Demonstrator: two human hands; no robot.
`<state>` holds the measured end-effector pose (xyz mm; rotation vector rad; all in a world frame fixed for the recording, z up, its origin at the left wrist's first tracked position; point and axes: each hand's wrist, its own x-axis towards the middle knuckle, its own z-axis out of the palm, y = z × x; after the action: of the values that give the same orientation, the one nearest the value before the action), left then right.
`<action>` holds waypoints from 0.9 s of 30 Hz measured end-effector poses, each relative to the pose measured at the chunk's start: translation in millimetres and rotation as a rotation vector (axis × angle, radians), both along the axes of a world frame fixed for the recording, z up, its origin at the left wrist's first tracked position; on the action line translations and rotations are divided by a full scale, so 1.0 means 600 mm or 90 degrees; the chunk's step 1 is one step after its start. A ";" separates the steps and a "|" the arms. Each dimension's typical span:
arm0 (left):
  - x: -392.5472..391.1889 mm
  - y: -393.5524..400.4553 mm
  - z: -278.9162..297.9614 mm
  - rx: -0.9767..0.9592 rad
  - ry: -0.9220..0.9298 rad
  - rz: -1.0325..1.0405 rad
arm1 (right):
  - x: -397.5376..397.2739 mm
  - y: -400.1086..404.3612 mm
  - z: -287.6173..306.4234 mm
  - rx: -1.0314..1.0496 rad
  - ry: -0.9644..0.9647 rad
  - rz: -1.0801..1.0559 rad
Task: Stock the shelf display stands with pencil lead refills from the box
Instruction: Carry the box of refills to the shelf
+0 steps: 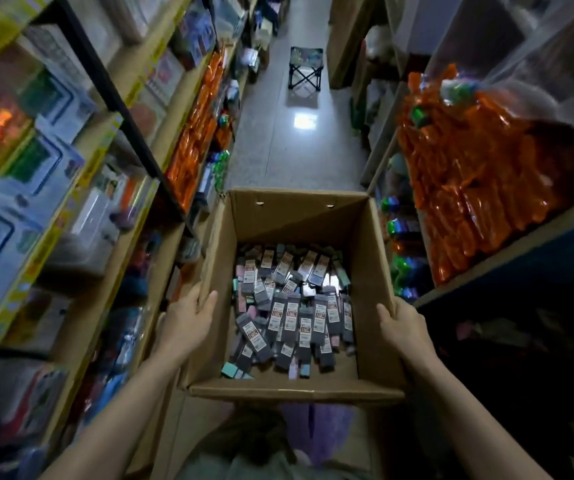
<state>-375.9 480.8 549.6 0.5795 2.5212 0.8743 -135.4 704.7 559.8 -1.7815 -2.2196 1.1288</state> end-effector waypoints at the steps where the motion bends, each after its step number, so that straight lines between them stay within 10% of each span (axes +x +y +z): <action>1: -0.034 0.033 -0.001 0.003 -0.002 -0.006 | -0.031 0.028 0.001 -0.003 -0.003 -0.011; 27: -0.705 0.887 0.052 -0.011 0.002 0.019 | -0.708 0.887 0.044 0.002 0.012 0.009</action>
<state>-798.9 1013.2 580.7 0.5402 2.5439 0.8612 -560.3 1237.1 586.5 -1.7503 -2.2256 1.1390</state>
